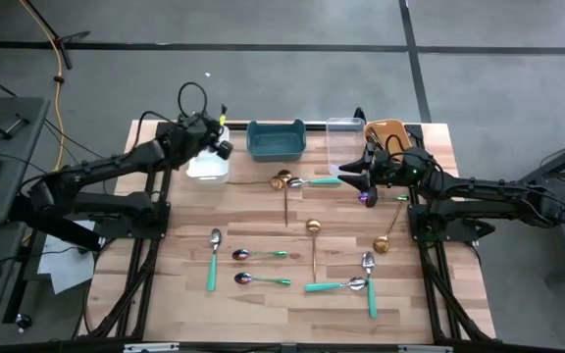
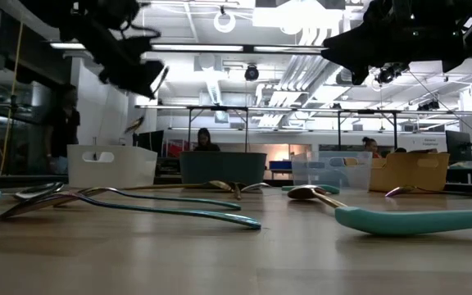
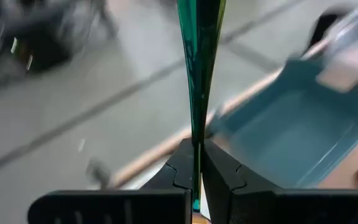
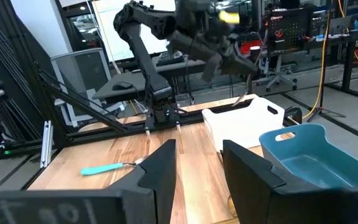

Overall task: Sort silverware by color (type)
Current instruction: Put the green spoon into the white bin

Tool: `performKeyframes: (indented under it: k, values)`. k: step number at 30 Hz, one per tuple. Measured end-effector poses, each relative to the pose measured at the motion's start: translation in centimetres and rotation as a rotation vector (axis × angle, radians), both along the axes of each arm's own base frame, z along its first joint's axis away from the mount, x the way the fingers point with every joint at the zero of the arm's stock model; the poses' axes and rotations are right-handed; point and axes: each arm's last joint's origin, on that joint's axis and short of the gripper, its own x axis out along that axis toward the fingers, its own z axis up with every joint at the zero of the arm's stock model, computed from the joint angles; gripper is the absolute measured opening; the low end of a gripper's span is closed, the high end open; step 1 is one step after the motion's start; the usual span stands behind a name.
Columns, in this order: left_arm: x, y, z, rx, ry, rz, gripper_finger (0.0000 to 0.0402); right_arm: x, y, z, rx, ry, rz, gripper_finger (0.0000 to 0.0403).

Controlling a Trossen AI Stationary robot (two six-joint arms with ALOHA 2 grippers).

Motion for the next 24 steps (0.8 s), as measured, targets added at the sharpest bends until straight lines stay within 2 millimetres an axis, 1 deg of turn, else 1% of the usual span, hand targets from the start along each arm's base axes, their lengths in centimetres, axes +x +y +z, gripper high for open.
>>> performKeyframes:
  k: [3, 6, 12, 19, 24]
  values:
    - [-1.1, 0.2, -1.3, -0.121, 0.059, 0.077, 0.0005, 0.0, 0.0, -0.1, 0.002, 0.006, 0.000, 0.0126]
    - [-1.5, 0.5, -2.3, -0.188, 0.115, 0.119, 0.0005, 0.0, 0.0, -0.1, 0.002, 0.006, 0.000, 0.0126]
    - [-1.2, 1.4, -3.8, -0.281, 0.131, 0.131, 0.0005, 0.0, 0.0, -0.1, 0.006, 0.005, 0.001, 0.0126]
    - [-0.9, 2.3, -6.0, -0.369, 0.221, 0.163, 0.0005, 0.0, 0.0, -0.1, 0.010, 0.005, 0.001, 0.0126]
    - [-0.7, 2.5, -6.8, -0.403, 0.247, 0.159, 0.0006, 0.0, 0.0, -0.1, 0.010, 0.005, 0.002, 0.0126]
